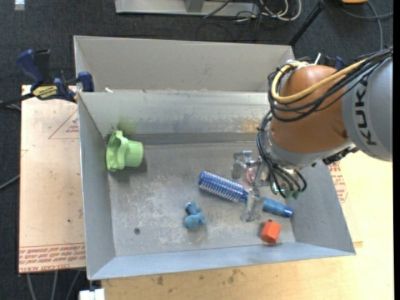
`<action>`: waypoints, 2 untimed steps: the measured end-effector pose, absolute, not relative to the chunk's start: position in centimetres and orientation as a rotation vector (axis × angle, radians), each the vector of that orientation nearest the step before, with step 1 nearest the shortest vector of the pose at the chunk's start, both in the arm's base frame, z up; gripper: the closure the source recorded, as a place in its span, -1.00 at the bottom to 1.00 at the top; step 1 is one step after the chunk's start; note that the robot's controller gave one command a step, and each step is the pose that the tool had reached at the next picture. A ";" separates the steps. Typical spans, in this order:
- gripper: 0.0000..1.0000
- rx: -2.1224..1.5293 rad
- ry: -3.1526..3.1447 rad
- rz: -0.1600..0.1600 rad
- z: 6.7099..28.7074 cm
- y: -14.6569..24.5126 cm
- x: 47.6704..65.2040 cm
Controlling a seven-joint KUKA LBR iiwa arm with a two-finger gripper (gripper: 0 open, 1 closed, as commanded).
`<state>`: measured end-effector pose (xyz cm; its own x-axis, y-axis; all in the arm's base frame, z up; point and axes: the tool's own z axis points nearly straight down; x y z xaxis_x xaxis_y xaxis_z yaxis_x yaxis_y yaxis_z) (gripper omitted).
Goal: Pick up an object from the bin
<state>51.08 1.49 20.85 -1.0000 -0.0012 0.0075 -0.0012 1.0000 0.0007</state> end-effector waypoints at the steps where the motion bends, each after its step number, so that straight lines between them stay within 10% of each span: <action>1: -1.00 -0.201 -3.132 -0.001 6.6 0.5 56.6; 2: -1.00 -0.200 -3.133 -0.003 6.6 0.6 56.6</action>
Offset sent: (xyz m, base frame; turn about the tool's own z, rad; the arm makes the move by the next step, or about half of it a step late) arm 0.0550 -0.0102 -0.1385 0.1312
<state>56.63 0.61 6.60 -0.9919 0.1270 0.0022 0.1270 0.9919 0.0020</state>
